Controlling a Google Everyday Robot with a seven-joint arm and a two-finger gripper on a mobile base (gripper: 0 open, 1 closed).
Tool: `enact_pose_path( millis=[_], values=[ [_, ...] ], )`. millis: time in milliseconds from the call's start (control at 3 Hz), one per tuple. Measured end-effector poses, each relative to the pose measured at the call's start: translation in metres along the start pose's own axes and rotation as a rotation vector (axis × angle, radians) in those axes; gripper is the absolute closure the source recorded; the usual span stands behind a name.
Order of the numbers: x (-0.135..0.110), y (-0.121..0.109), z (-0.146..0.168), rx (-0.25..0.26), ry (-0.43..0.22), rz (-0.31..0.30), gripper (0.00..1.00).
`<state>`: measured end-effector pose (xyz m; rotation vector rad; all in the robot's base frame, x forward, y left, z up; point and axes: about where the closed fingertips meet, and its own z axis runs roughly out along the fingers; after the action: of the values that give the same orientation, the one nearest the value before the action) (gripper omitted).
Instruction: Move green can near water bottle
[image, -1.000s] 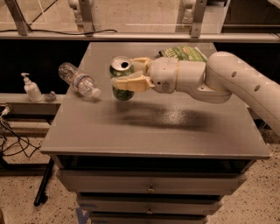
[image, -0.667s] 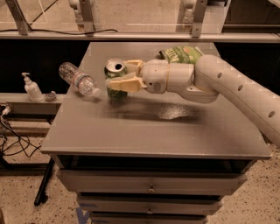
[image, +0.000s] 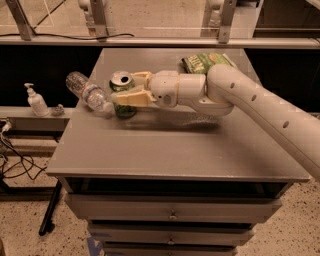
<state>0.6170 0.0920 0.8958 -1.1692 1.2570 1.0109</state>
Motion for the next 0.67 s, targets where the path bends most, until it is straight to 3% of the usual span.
enact_pose_path(
  millis=[333,667],
  values=[
    [0.0086,-0.0032,0.0039,-0.012,0.023,0.010,0.84],
    [0.0128,-0.0050,0.0052,-0.016,0.034,0.017,0.61]
  ],
)
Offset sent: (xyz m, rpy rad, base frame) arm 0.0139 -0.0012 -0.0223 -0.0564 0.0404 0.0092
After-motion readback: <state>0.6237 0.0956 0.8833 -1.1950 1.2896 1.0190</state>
